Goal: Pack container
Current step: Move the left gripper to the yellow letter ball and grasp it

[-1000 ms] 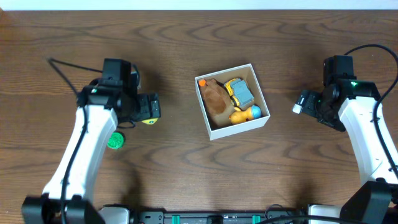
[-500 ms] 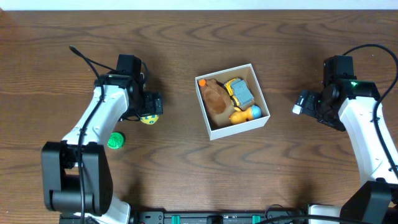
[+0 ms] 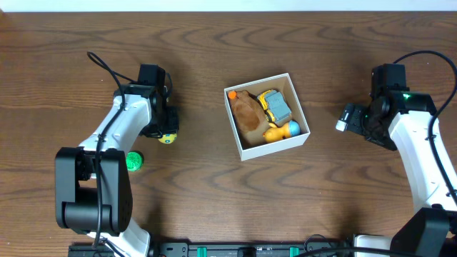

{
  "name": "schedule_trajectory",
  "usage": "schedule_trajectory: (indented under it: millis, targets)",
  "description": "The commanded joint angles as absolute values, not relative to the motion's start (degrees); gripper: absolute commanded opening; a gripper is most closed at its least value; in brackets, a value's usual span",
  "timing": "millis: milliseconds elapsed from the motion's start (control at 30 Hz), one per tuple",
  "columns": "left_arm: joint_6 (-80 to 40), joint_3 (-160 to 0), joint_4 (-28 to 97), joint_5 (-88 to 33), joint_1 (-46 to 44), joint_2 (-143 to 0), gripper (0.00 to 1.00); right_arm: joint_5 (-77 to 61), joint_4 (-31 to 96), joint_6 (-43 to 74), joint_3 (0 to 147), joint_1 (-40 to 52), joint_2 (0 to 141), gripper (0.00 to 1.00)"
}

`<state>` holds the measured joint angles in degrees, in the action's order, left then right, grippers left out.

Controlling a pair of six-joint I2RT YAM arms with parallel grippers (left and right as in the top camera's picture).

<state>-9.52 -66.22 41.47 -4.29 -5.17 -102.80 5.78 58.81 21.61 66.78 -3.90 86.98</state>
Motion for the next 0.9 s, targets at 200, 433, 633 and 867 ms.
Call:
schedule_trajectory:
  millis: [200,433,633,867]
  targets:
    - [-9.3,-67.26,42.89,-3.4,-5.23,-102.87,0.14,5.52,58.59,20.69,66.52,-4.34,87.26,0.99]
    - [-9.28,-67.42,45.34,-3.42,-5.26,-96.4,0.06,5.52,58.04,20.69,66.52,-4.34,87.26,0.99]
    - [-8.47,-67.42,45.56,-3.44,-8.73,-83.11,0.06,5.63,58.06,21.3,66.52,-4.54,87.26,0.99]
    - [-3.42,-67.42,43.18,-3.4,-18.0,-71.11,0.06,4.08,57.34,26.22,66.52,-9.45,87.26,0.99]
